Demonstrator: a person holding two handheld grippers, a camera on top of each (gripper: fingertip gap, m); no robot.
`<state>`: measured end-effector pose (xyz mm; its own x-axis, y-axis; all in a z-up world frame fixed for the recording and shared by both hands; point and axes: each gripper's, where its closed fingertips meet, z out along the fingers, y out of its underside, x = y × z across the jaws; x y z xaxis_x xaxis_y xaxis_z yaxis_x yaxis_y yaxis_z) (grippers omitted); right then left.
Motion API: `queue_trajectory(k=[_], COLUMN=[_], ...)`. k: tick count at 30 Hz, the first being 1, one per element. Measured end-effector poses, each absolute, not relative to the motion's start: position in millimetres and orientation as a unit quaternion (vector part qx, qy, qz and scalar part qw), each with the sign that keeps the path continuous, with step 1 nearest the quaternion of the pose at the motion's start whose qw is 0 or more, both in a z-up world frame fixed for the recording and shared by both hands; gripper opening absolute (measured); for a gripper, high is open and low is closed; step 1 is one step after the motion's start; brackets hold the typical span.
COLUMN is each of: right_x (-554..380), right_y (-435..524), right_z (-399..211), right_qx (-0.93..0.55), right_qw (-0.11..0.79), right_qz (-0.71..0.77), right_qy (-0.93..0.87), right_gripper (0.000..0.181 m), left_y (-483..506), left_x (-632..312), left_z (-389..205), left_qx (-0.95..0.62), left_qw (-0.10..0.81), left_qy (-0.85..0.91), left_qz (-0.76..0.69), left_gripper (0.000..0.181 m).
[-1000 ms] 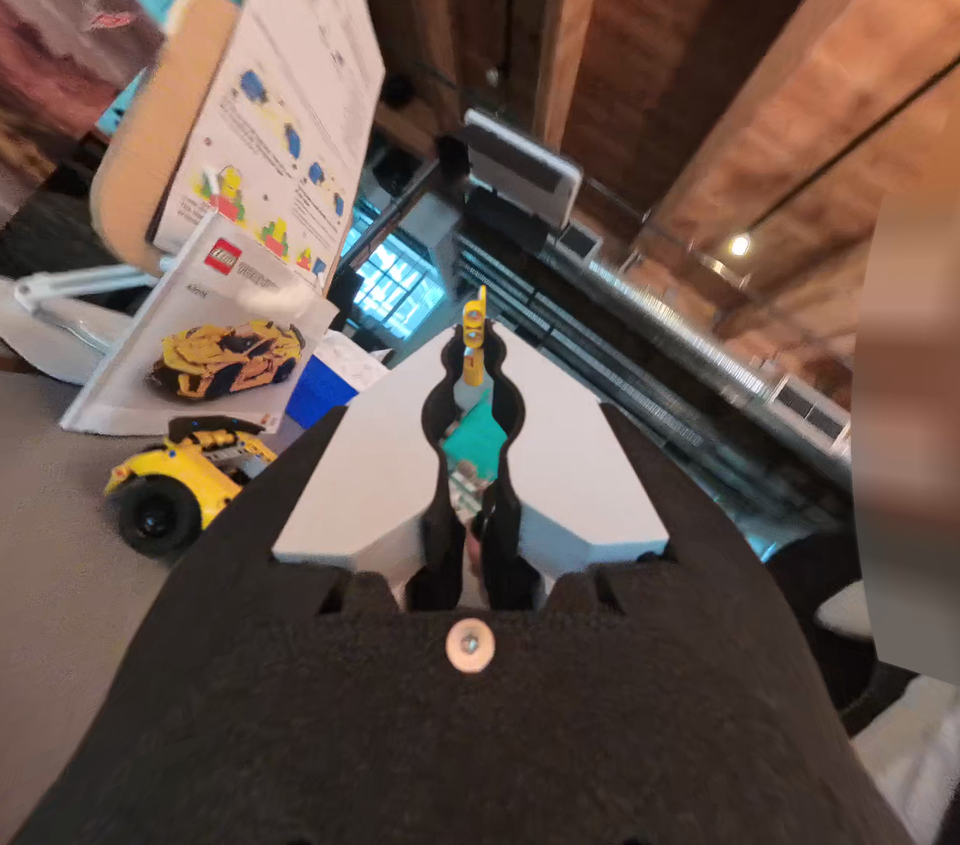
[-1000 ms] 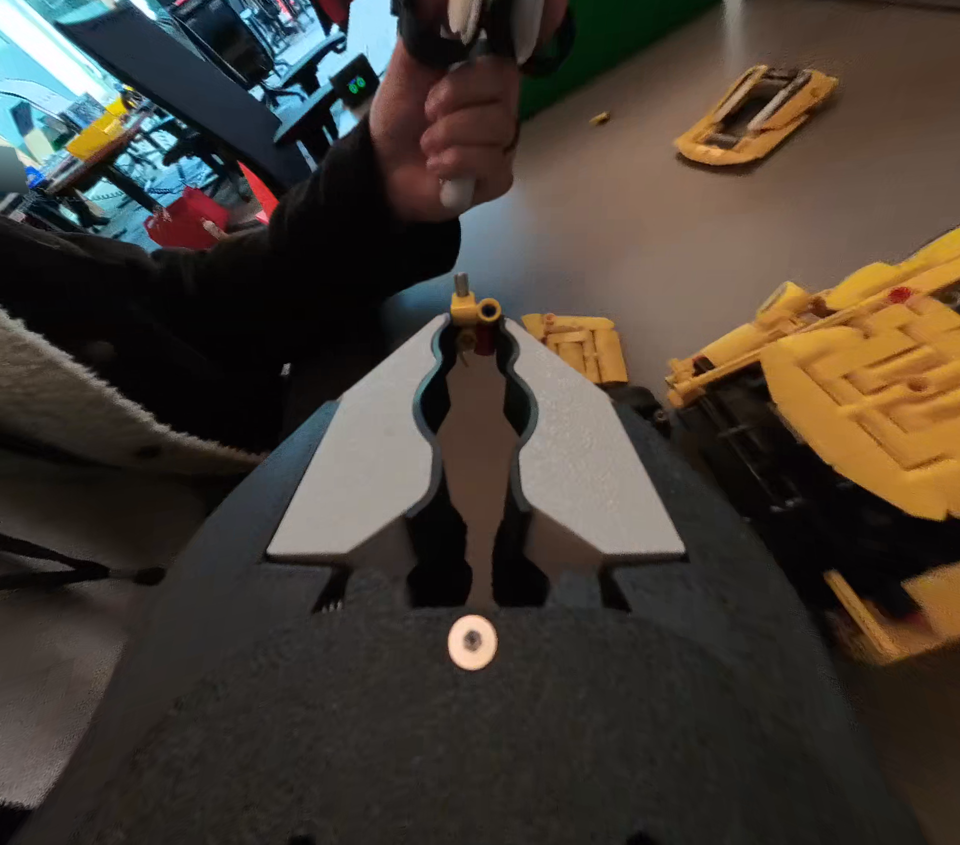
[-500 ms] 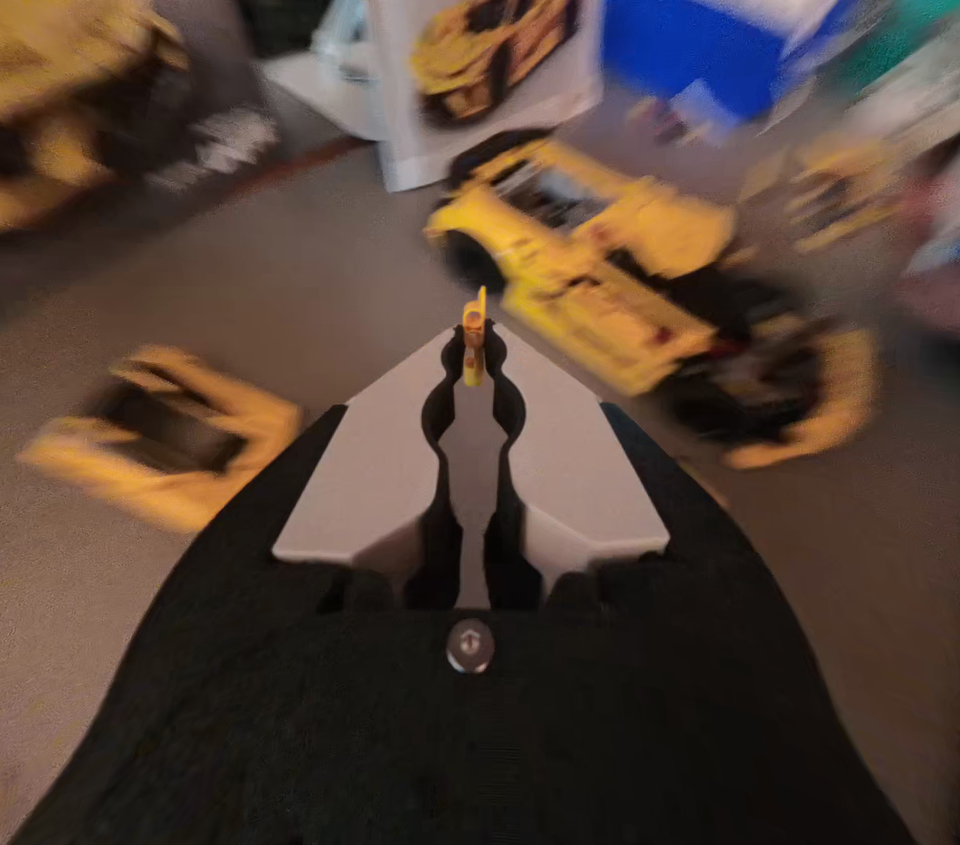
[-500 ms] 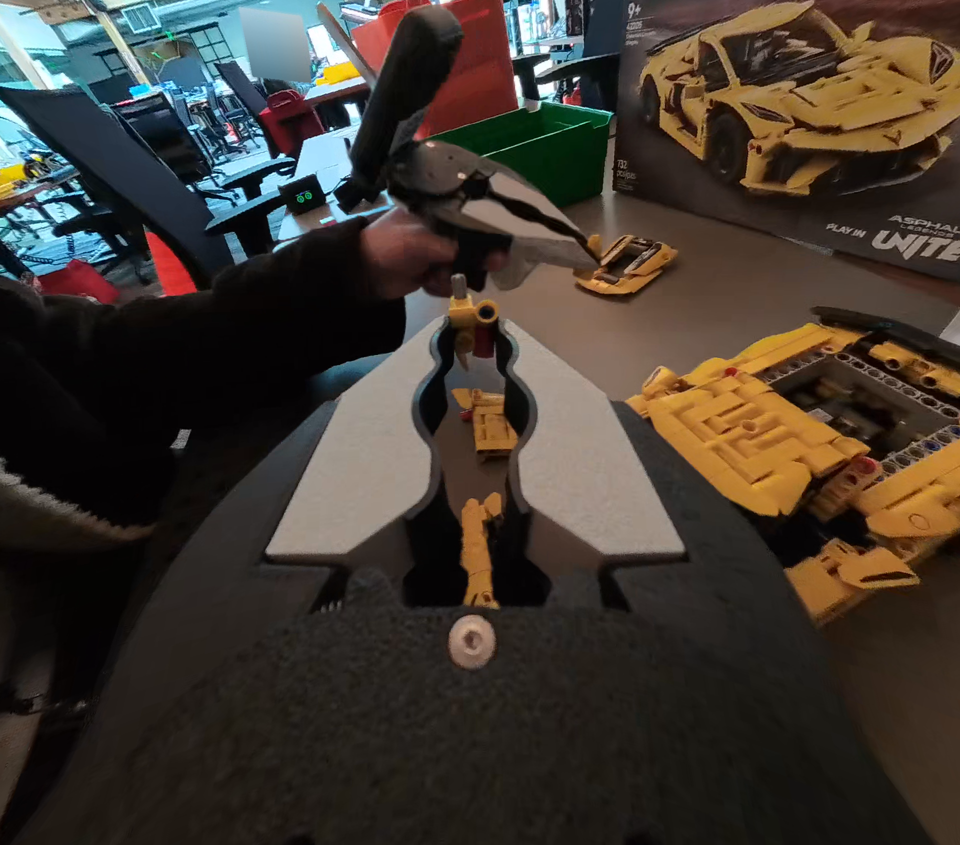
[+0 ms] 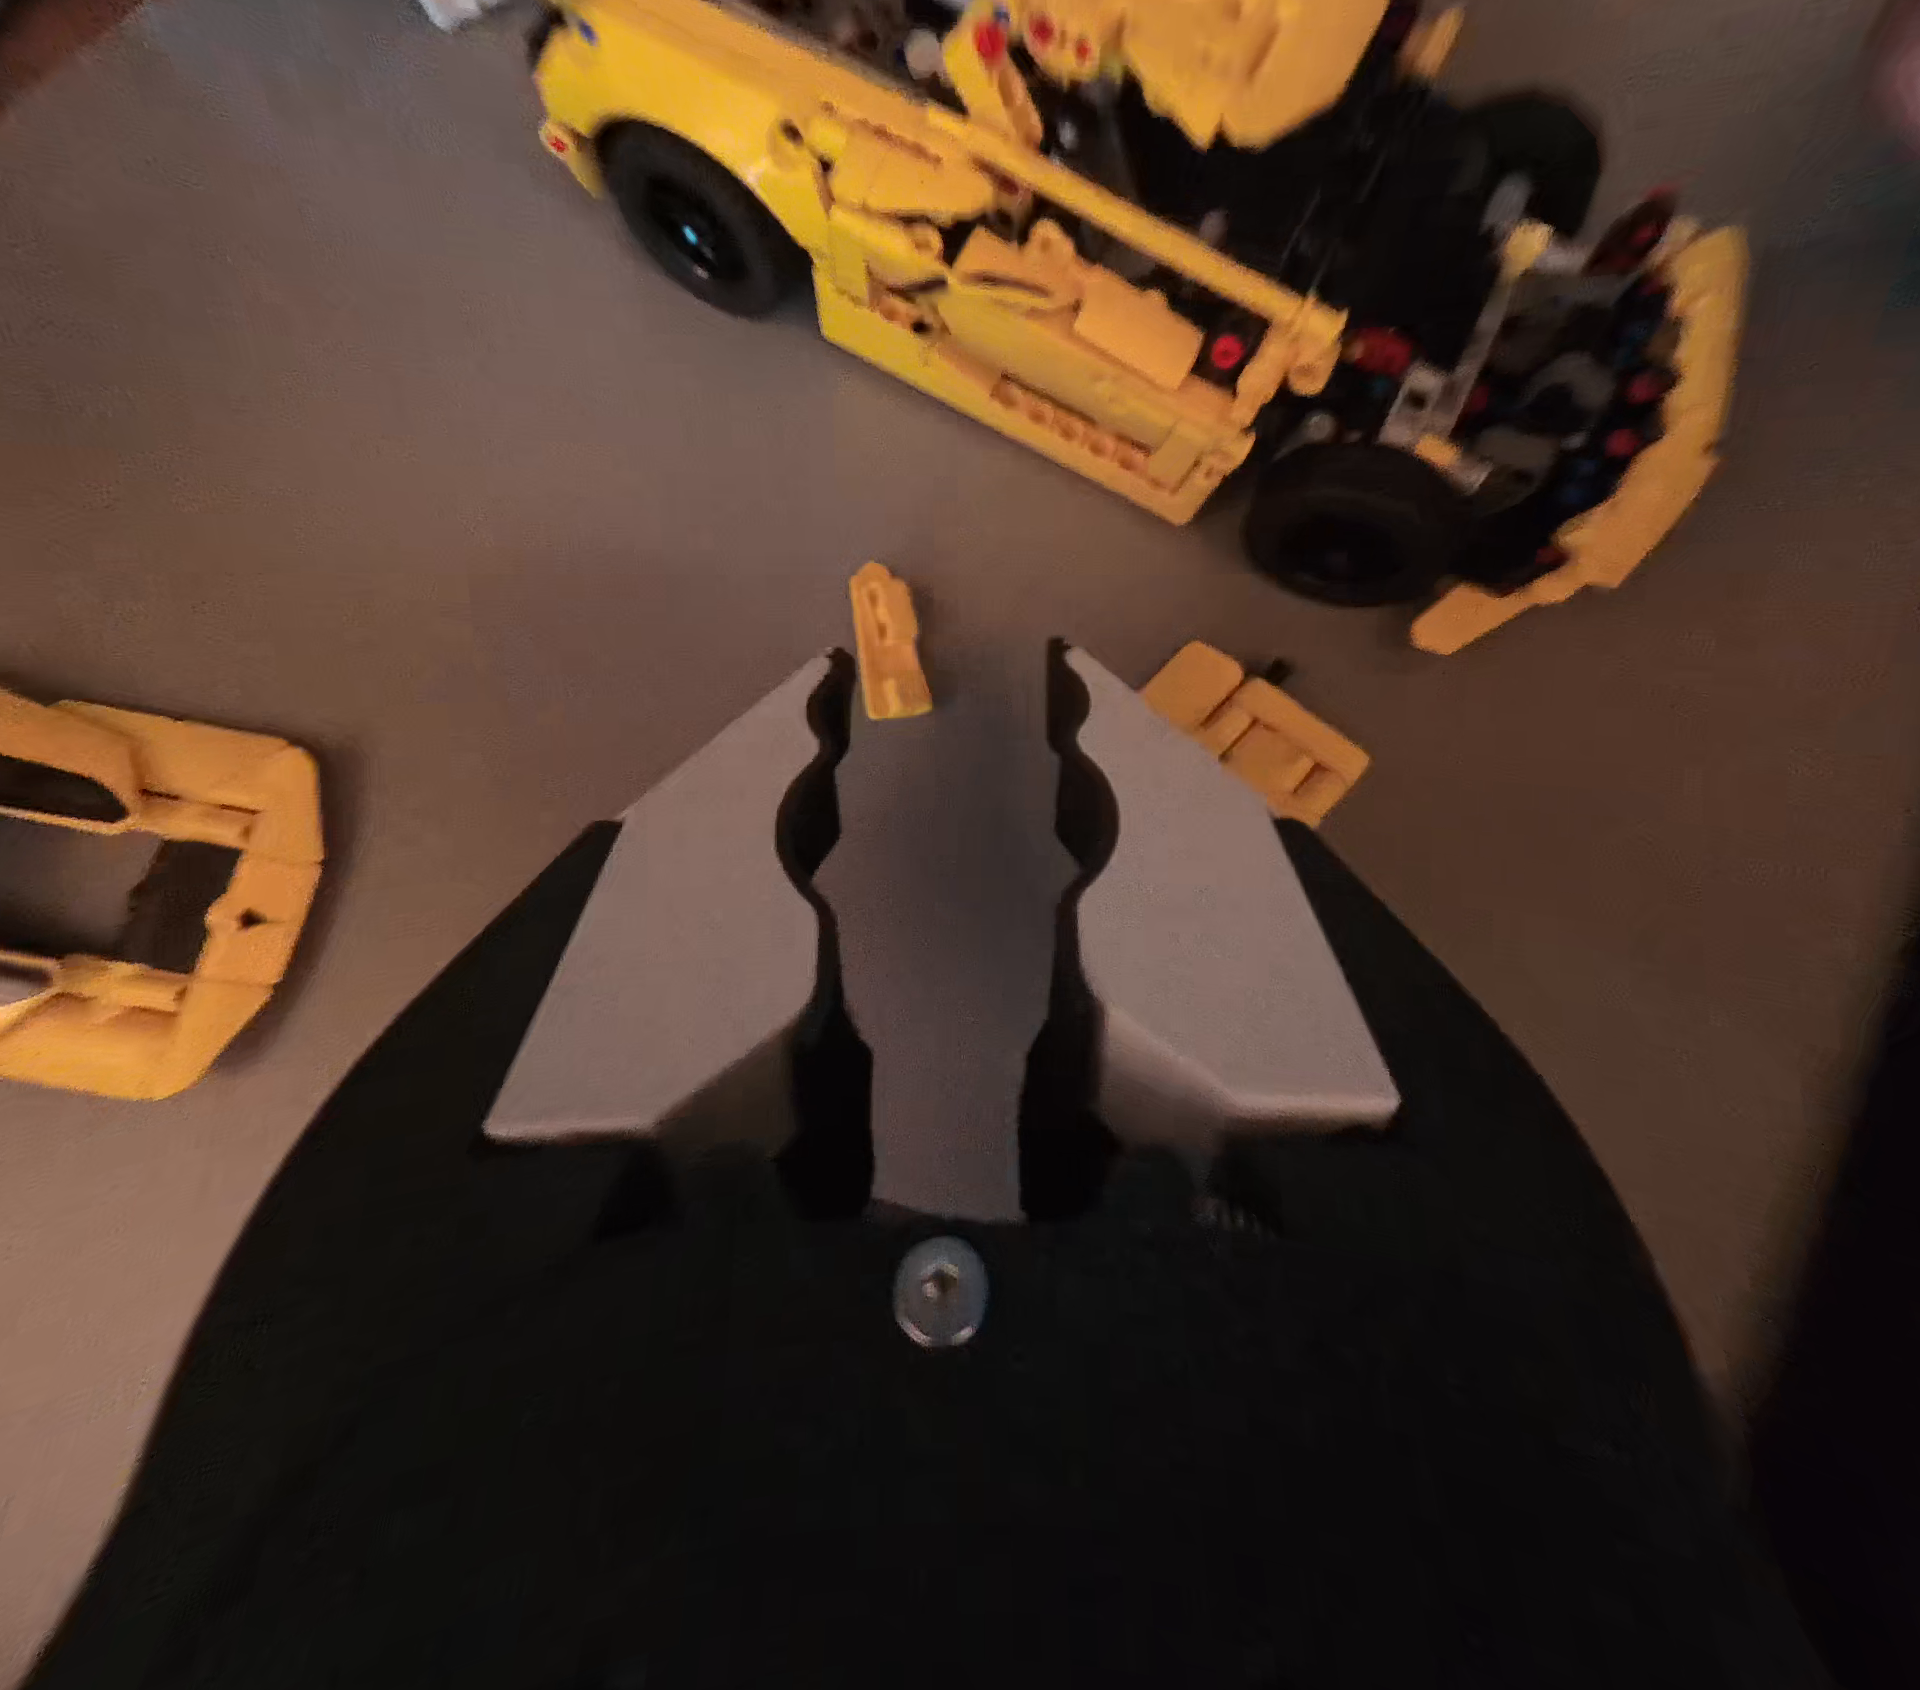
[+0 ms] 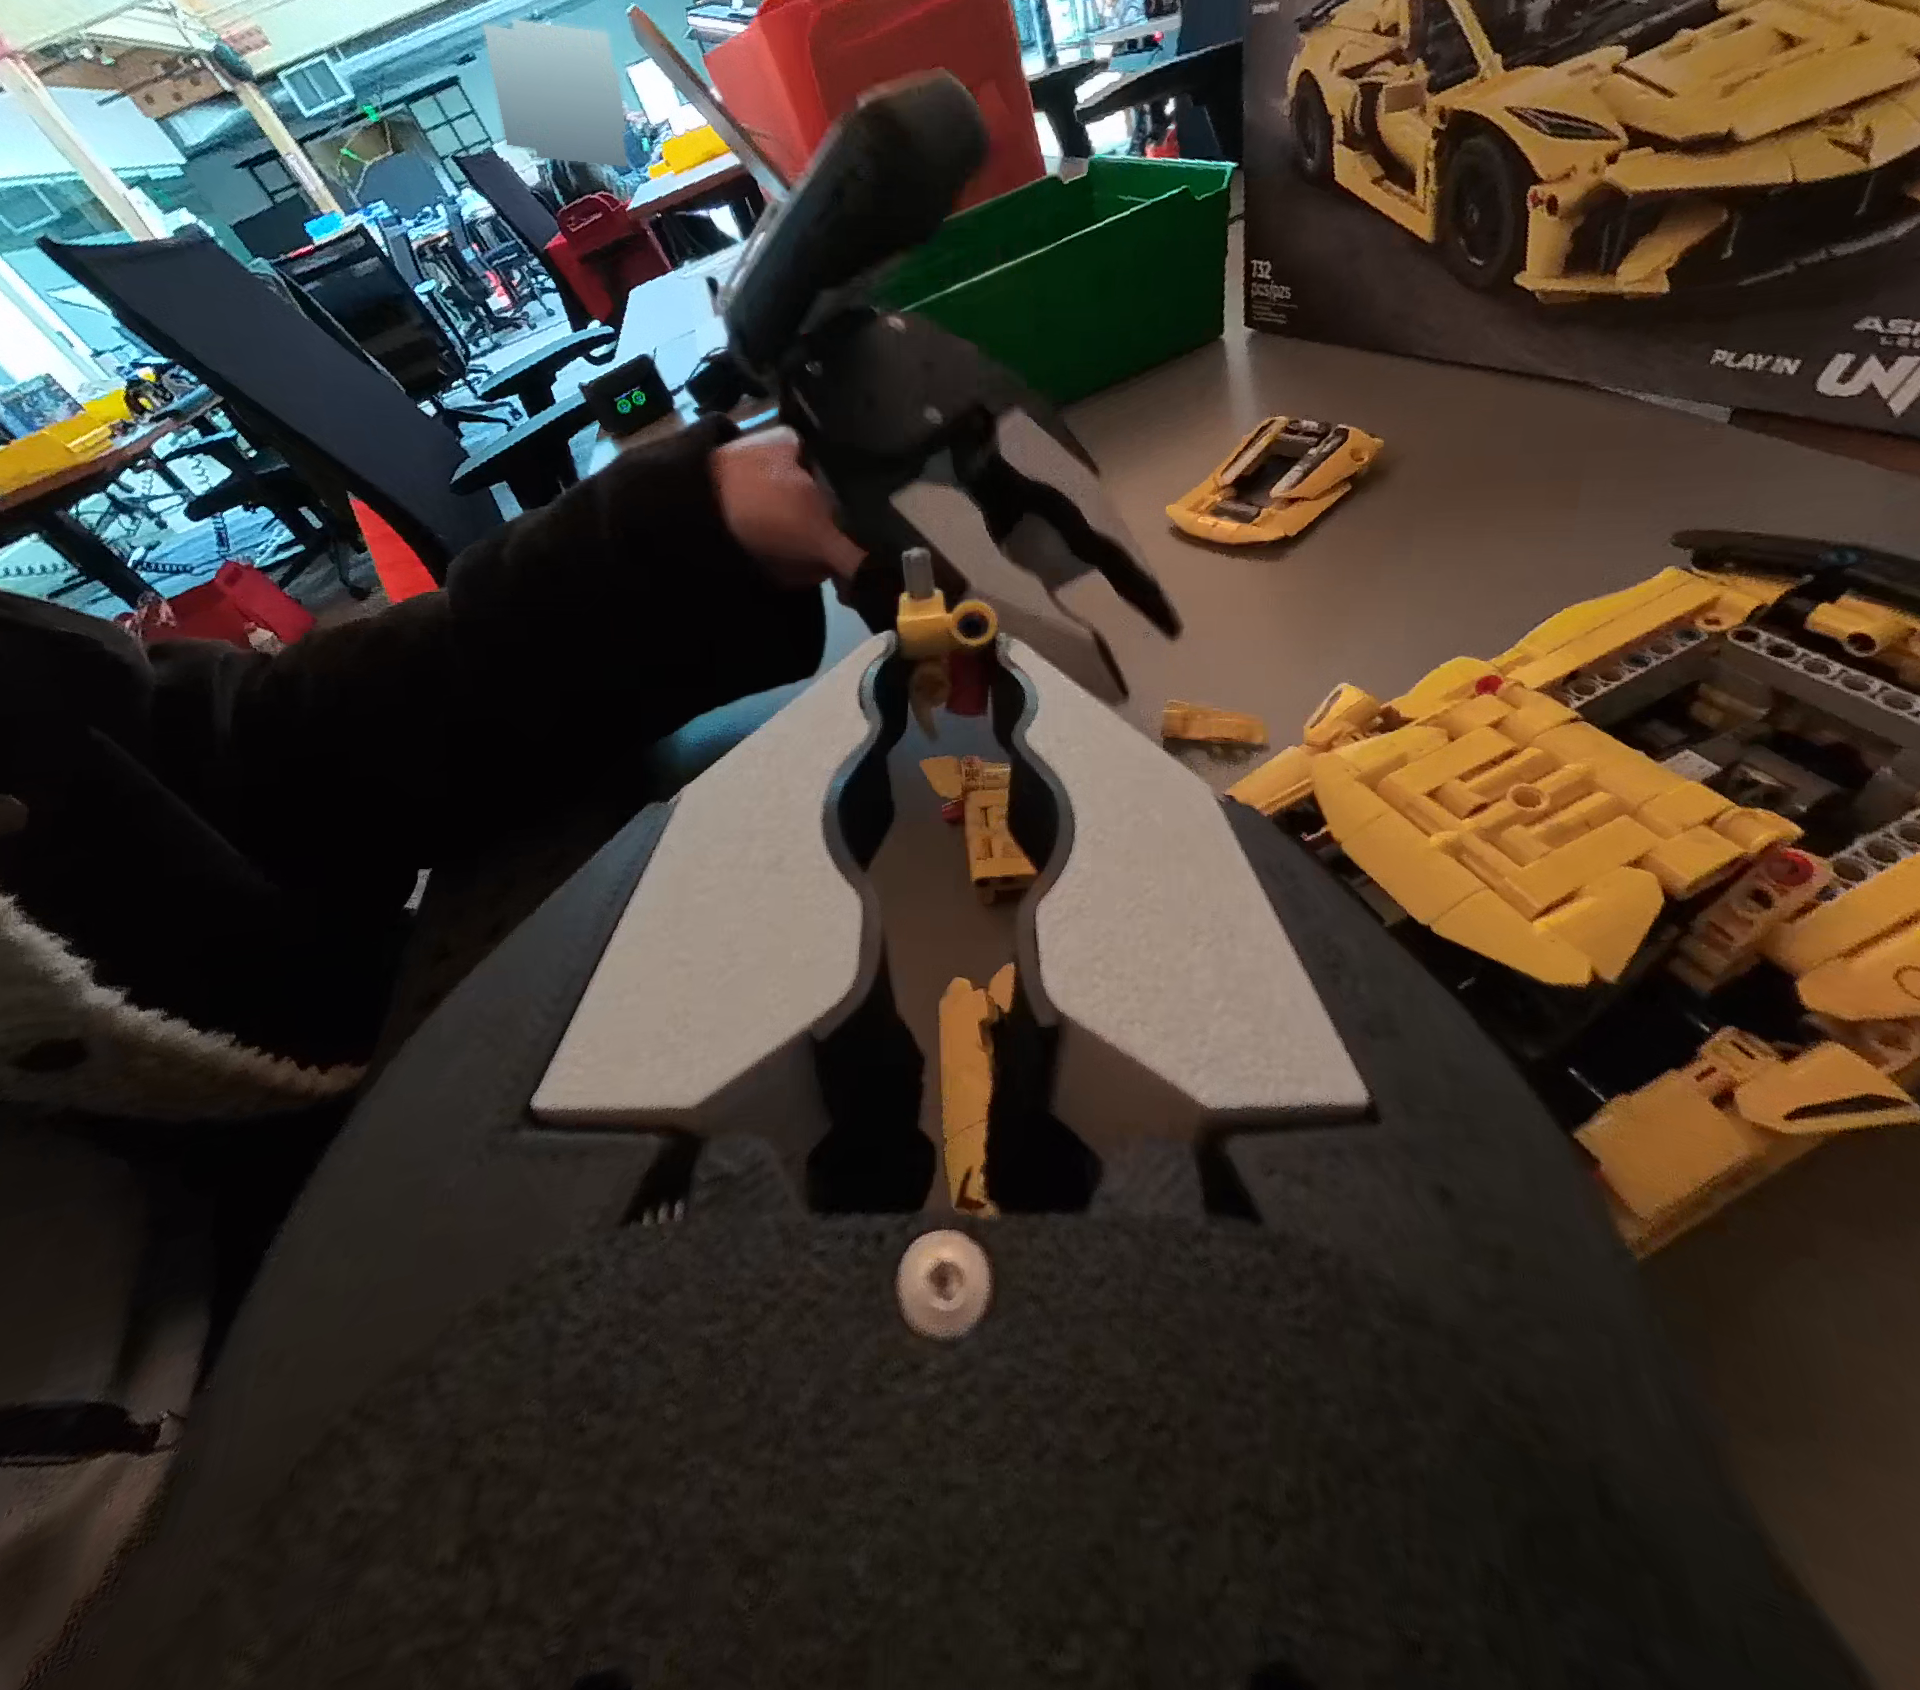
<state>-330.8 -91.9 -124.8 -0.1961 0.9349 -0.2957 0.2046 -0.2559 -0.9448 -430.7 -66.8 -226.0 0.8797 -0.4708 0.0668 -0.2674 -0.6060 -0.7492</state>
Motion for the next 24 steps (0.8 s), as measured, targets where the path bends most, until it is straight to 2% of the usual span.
queue_trajectory(k=[4,7,11,15,19,24], right_x=[-329.9,-329.8,-335.2,-335.6,-332.1,-325.6], right_y=[-74.9,-65.8,-81.6,-111.4,-120.3,-106.0], right_z=[-123.0,-126.3,-132.8,-132.6,-119.7,-98.5], right_qx=[-0.571,-0.578,-0.558,-0.544,-0.528,-0.505], right_qw=[0.336,0.369,0.37,0.271,0.203,0.21], right_qz=[0.571,0.536,0.518,0.581,0.653,0.707], right_qy=[-0.485,-0.492,-0.532,-0.541,-0.503,-0.448], right_gripper=[0.014,0.015,0.015,0.015,0.015,0.014], left_y=[-50.5,-52.6,-67.6,-90.5,-102.9,-108.9], left_x=[-469.4,-452.9,-392.7,-346.8,-333.8,-327.9], left_z=[-170.6,-135.8,-112.0,-94.1,-95.4,-97.4], left_qx=[-0.839,-0.775,-0.702,-0.64,-0.633,-0.632], left_qw=[0.519,0.579,0.571,0.548,0.529,0.524], left_qy=[0.1,0.069,0.118,0.178,0.213,0.236], left_qz=[-0.128,-0.244,-0.409,-0.508,-0.523,-0.52], left_gripper=[0.033,0.03,0.03,0.03,0.03,0.027])
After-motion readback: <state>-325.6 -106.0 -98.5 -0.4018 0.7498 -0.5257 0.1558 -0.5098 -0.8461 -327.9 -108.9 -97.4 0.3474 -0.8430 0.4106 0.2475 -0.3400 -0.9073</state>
